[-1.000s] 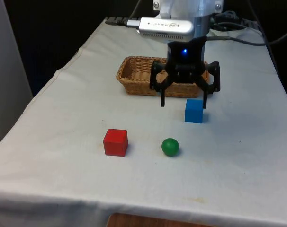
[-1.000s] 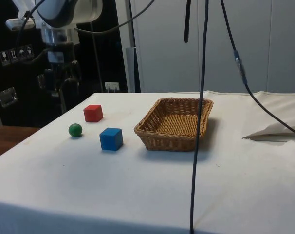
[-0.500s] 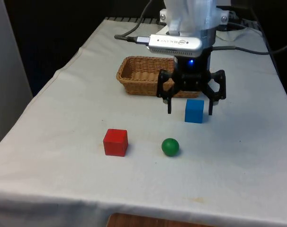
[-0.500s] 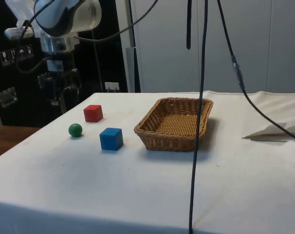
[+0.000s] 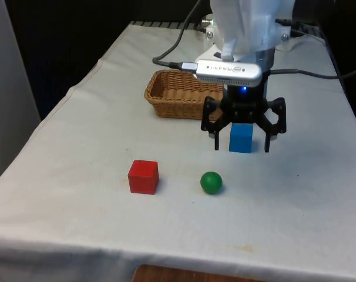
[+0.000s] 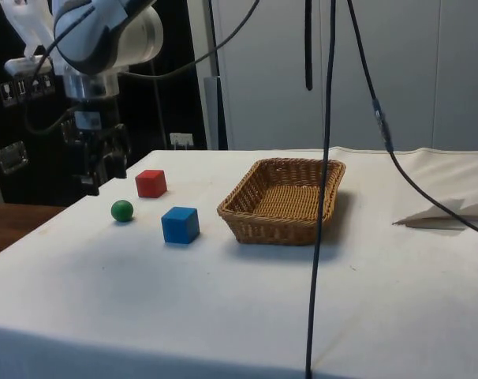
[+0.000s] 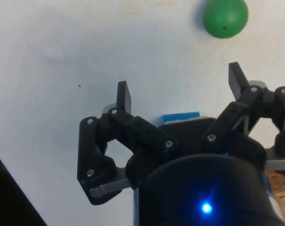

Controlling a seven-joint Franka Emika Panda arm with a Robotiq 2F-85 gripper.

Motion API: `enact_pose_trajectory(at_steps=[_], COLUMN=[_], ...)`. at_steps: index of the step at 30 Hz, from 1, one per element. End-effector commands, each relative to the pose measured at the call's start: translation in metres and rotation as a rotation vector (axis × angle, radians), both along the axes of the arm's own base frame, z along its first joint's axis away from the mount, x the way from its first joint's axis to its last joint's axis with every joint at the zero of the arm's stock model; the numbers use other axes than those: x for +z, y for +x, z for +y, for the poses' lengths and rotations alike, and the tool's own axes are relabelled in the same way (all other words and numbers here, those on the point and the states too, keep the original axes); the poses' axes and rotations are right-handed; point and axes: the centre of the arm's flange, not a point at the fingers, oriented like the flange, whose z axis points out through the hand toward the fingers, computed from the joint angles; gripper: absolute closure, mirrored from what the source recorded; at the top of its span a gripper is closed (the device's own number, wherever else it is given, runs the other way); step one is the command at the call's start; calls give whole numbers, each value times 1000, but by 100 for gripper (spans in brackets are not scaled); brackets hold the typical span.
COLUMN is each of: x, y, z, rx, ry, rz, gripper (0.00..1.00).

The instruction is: Place all non-red objects into the basket.

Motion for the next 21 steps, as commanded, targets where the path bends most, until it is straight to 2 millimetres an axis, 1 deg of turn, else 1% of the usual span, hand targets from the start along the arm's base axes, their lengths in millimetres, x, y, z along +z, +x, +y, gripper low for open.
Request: enact_pose_trajectory(at_steps=[1, 6, 7, 8, 12, 14, 15, 16, 17, 21], x=[-4, -11, -10, -14, -22, -28, -30, -28, -32, -39], y=[2, 5, 3, 6, 7, 8, 8, 6, 8, 8], z=[1, -4, -2, -6, -12, -19, -21, -19, -23, -33], rx=[-3, -3, -3, -3, -4, -4, -5, -6, -6, -5], ry=[7, 6, -3, 6, 5, 4, 3, -5, 3, 1], rz=[-2, -4, -3, -5, -2, -2, -2, 0, -3, -6], gripper=[0, 0, 0, 0, 0, 0, 0, 0, 0, 0])
